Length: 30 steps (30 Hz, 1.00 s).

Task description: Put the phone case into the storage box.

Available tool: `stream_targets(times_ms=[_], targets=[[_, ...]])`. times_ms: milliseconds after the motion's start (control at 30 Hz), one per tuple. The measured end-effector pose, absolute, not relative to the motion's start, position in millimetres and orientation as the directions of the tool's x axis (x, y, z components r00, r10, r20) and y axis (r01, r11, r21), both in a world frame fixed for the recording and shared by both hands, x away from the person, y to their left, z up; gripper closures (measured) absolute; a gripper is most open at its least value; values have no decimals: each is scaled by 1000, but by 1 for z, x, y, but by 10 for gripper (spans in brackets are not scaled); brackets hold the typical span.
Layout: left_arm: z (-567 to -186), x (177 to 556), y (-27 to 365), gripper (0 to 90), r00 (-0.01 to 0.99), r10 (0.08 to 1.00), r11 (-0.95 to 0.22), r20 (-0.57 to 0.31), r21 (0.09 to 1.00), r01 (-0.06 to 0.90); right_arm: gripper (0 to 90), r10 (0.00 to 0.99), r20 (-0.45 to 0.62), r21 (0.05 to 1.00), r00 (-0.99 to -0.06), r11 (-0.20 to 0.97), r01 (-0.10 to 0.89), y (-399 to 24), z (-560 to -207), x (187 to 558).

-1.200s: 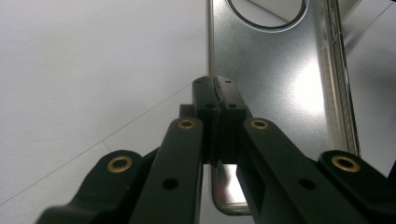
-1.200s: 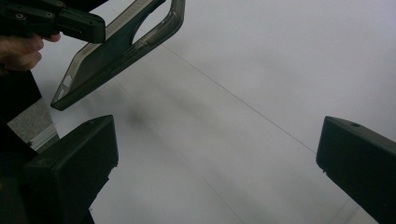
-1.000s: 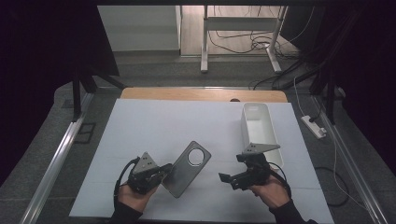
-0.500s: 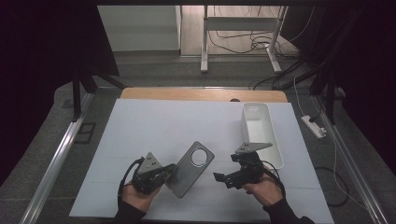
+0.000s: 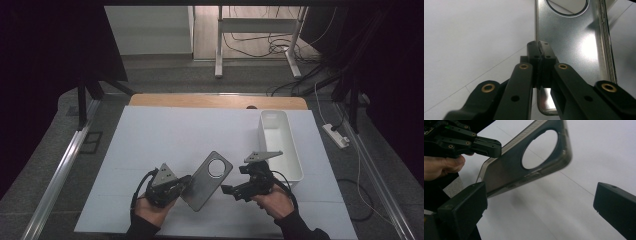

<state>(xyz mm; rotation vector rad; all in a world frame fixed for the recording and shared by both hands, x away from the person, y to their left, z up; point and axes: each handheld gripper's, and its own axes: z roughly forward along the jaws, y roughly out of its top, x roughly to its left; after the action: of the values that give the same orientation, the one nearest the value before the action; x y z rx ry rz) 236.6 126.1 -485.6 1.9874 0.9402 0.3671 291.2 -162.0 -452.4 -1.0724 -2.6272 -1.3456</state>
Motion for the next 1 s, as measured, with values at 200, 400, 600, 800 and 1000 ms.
stream_targets(times_ms=[200, 400, 600, 800, 1000], targets=[[-486, 236, 123, 890, 671, 735, -324, -93, 821, 469, 0, 565, 307, 707, -766, 403, 581, -154, -455, 293], [-485, 235, 121, 890, 676, 731, -319, -95, 827, 462, 10, 569, 319, 691, -758, 407, 597, -146, -456, 293], [-485, 235, 119, 890, 680, 726, -313, -102, 832, 458, 10, 573, 311, 671, -758, 433, 602, -138, -458, 293], [-484, 234, 118, 890, 683, 723, -313, -99, 835, 453, 6, 564, 325, 656, -759, 444, 610, -132, -460, 294], [-482, 233, 118, 890, 686, 721, -312, -96, 840, 445, 4, 554, 354, 650, -753, 433, 625, -126, -463, 296]])
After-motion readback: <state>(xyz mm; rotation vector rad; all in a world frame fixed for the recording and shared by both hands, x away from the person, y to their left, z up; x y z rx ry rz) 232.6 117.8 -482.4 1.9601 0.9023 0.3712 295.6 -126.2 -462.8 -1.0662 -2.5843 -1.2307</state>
